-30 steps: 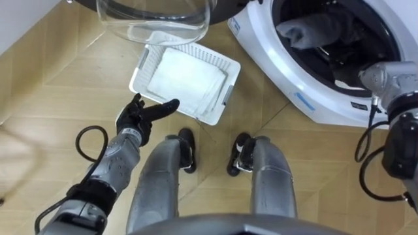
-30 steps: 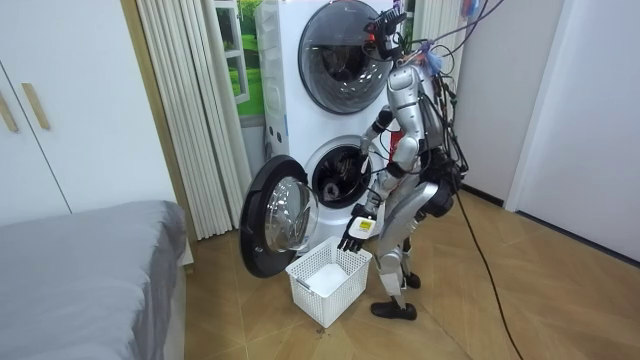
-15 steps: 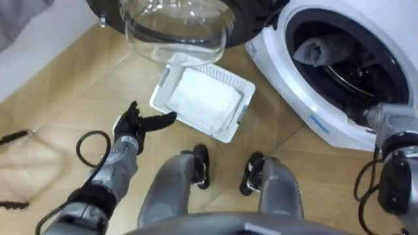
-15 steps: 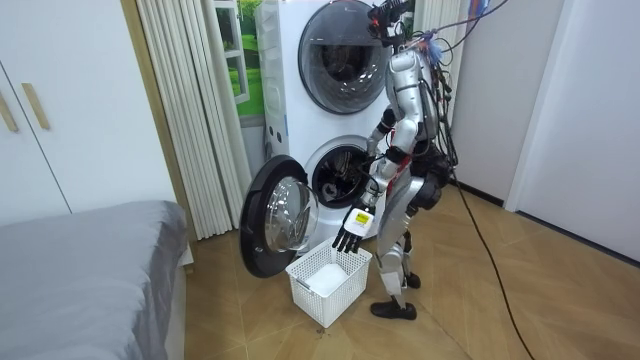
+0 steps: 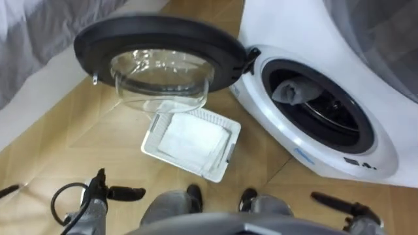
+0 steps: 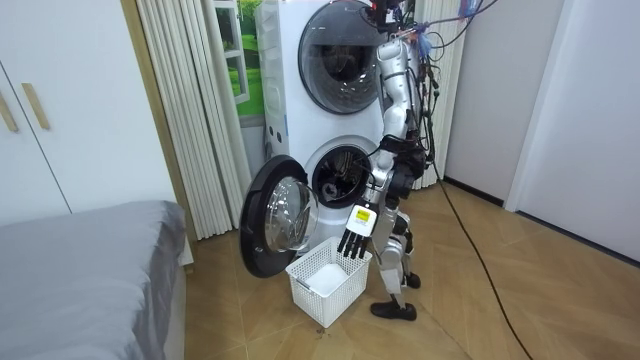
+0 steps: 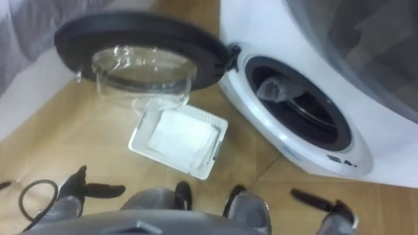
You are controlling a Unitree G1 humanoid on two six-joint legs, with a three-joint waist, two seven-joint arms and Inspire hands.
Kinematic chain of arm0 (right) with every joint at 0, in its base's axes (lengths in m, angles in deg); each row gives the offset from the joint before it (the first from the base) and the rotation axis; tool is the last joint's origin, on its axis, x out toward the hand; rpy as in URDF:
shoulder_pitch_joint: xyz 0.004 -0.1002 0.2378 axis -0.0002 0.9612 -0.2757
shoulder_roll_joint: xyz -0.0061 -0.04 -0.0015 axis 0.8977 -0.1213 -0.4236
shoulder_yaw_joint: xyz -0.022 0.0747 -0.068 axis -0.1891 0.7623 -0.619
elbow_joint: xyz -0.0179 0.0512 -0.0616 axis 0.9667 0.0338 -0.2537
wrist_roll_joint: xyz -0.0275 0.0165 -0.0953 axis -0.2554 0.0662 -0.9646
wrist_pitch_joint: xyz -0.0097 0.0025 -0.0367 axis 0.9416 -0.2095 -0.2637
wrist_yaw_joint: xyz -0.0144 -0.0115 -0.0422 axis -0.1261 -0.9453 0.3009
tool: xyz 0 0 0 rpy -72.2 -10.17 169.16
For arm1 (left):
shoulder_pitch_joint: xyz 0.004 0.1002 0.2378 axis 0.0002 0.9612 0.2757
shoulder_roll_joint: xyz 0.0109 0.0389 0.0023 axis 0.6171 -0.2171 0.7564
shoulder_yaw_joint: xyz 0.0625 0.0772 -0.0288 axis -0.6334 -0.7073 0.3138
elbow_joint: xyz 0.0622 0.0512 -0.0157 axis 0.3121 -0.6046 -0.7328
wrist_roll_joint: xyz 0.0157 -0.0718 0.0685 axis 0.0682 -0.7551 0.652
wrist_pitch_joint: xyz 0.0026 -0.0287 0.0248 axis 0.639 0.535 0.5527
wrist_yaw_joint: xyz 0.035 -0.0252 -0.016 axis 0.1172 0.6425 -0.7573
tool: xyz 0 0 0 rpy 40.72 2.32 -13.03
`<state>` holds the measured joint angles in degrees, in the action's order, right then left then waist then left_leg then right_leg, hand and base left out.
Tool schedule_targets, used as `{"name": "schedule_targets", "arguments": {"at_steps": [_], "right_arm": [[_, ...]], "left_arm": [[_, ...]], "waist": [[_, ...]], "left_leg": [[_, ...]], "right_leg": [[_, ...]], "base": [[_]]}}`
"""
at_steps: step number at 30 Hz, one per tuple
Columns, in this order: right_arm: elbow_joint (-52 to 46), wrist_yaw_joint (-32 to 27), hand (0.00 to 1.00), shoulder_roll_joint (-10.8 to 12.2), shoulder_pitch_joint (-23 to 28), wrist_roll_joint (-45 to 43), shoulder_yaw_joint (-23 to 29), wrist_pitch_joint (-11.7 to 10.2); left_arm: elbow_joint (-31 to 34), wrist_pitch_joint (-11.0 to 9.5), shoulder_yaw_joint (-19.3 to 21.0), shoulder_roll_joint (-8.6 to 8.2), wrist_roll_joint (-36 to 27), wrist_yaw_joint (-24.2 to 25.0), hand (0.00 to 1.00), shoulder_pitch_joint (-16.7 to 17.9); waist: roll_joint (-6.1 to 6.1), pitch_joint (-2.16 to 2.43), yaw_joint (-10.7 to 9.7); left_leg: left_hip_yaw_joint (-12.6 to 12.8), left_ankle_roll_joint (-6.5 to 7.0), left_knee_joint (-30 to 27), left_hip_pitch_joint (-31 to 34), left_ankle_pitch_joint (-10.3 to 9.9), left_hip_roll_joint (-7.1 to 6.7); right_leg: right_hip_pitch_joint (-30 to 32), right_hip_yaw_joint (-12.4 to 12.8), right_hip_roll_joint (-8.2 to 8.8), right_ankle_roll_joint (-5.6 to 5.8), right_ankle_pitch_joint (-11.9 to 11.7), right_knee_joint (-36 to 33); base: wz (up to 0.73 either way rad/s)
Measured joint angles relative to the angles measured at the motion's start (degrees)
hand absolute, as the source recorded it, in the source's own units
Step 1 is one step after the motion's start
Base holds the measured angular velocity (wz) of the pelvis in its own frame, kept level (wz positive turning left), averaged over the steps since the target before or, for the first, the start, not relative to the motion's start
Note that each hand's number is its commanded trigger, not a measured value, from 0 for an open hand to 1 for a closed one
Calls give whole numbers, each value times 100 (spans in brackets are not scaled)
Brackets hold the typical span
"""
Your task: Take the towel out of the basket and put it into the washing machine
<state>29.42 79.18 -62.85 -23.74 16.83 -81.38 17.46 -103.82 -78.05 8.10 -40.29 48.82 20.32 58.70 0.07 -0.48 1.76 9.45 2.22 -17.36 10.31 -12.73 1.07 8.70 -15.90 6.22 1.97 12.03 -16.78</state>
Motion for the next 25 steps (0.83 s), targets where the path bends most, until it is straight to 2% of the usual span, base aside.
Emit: {"name": "schedule_targets", "arguments": {"at_steps": [4, 8, 12, 17, 21, 25], "right_arm": [[-157, 369, 0, 141, -16, -750, -53, 3], [-197, 708, 0, 367, -60, -1249, -243, 3], [-166, 978, 0, 469, -42, -1589, -273, 76], [-59, 1223, 0, 477, -109, -1736, -252, 91], [1, 1462, 0, 483, -126, -1762, -241, 125], [3, 1560, 0, 483, -119, -1764, -237, 150]], "left_arm": [[13, -29, 72, -14, 446, -2, 0, 101], [-6, -22, 105, -78, 543, -27, 0, 247], [-44, -1, 169, -239, 556, -100, 0, 295], [-114, 58, 340, -332, 768, -100, 0, 291], [-119, 80, 494, -451, 774, -65, 0, 300], [-119, 159, 623, -476, 775, 23, 0, 289]], "waist": [[-55, 33, 9], [-109, 31, -3], [-111, 30, 6], [-84, -8, -3], [-86, -10, -7], [-106, -17, 0]], "left_leg": [[-6, -78, 183, -325, 12, 27], [-46, -134, 442, -773, 38, 31], [-63, -143, 473, -936, 41, 30], [-68, -152, 534, -1101, 38, 32], [-44, -163, 600, -1203, 35, 31], [-42, -173, 649, -1284, 29, 32]], "right_leg": [[-326, -4, -80, -35, -44, 176], [-803, -4, -168, -43, -97, 436], [-1011, 8, -210, -39, -130, 615], [-1163, 31, -218, -36, -129, 642], [-1264, 22, -229, -35, -129, 713], [-1326, 14, -234, -33, -128, 728]], "base": [[0], [0], [2], [-1], [0], [0]]}}
